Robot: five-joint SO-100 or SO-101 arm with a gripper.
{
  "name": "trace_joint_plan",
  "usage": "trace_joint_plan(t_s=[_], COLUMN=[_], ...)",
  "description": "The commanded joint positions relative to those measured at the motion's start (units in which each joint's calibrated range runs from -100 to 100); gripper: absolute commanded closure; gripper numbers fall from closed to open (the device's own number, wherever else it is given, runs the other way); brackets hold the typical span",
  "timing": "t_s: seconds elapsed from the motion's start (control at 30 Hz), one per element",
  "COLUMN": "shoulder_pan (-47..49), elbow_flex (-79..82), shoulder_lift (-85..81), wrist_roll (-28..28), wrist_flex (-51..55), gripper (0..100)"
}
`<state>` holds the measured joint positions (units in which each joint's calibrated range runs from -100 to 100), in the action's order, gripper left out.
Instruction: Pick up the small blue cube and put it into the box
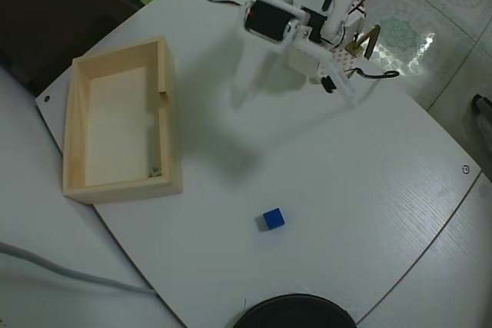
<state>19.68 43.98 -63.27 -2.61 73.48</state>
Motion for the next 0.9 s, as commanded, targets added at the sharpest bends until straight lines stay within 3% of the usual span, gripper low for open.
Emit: trace_joint_plan(t_s=[0.0, 0.1, 0.3, 0.57, 0.87], shoulder_pan=[4.61, 9.11, 19.28, 19.43, 15.38], elbow_flex=[-10.68, -14.75, -16.02, -21.99, -42.99], shoulder_lift=[7.22, 12.63, 24.55, 38.50, 56.00], wrist_roll=[-0.23, -0.39, -6.48, -9.81, -10.64], wrist_flex=[3.16, 3.67, 6.39, 6.13, 5.71], gripper=[86, 86, 86, 86, 85])
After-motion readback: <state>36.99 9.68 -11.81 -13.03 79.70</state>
